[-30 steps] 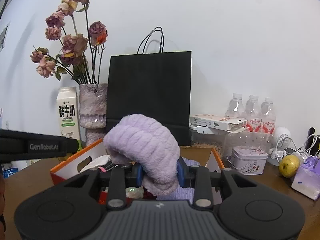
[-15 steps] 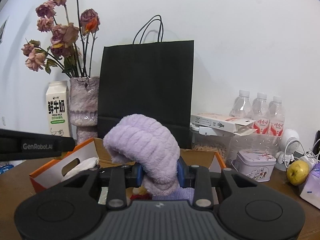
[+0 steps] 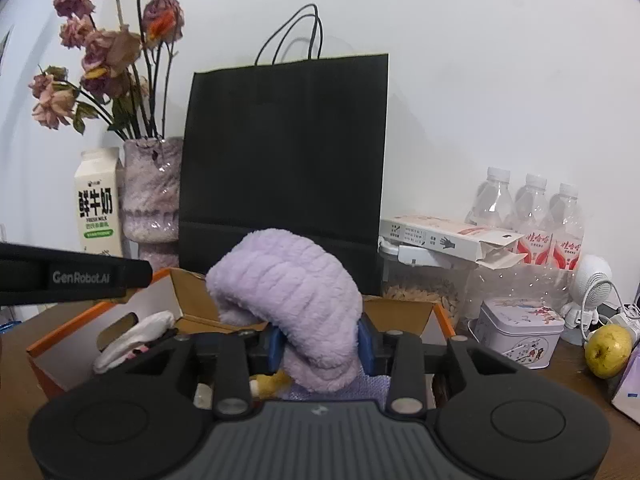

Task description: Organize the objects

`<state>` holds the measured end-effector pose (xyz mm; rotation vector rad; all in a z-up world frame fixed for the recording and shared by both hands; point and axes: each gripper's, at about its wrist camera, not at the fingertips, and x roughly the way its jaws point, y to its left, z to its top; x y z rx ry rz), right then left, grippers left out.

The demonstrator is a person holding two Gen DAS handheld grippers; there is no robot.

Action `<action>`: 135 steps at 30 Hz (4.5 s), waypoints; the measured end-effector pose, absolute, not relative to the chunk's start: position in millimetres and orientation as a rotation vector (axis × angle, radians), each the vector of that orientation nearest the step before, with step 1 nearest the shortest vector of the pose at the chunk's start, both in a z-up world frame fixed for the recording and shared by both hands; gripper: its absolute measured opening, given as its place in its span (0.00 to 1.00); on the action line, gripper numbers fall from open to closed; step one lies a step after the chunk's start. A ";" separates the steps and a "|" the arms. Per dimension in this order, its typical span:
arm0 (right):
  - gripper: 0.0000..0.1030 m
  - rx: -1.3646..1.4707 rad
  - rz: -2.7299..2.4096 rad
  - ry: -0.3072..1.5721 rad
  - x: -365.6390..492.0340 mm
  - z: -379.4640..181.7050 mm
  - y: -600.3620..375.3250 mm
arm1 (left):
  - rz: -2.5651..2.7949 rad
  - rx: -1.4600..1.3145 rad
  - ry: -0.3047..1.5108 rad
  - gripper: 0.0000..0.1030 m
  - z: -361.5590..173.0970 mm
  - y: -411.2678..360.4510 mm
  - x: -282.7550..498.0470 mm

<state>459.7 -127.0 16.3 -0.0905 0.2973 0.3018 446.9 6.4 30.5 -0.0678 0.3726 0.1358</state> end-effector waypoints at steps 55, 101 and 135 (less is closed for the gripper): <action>1.00 -0.002 0.312 0.337 427.0 41.4 -157.0 | 0.144 -0.028 0.369 1.00 42.7 17.5 404.5; 1.00 -0.031 0.405 0.370 113.5 61.4 -207.1 | 0.134 -0.024 0.493 1.00 54.2 -16.3 97.0; 1.00 -0.037 0.410 0.364 104.2 62.6 -207.4 | 0.133 -0.023 0.484 1.00 56.5 -16.5 85.0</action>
